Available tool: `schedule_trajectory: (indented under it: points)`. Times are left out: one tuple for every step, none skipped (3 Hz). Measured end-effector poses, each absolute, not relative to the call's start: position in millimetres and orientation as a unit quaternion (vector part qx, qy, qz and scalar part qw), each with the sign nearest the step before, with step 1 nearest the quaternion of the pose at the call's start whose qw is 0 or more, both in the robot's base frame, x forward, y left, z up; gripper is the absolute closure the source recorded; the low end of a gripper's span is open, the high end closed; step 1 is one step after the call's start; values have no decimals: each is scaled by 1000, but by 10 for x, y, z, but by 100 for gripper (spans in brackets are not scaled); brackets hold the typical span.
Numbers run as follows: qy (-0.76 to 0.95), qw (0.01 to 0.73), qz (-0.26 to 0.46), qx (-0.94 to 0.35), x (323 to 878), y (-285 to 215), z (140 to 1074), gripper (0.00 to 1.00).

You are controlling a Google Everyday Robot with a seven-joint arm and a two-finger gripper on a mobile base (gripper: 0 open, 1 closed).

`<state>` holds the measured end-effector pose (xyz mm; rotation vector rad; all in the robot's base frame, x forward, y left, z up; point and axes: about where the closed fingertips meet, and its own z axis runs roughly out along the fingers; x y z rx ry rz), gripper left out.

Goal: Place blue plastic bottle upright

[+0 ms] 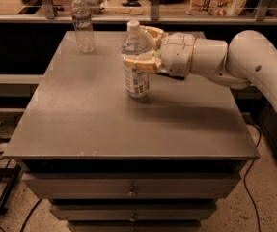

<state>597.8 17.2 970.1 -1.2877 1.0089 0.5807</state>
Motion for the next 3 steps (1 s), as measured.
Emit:
schedule_trajectory:
  points:
    - [445, 652, 264, -554, 5960, 167, 9611, 82]
    - [446, 657, 268, -545, 5939, 165, 9567, 58]
    - [447, 661, 270, -538, 5912, 158, 9544, 27]
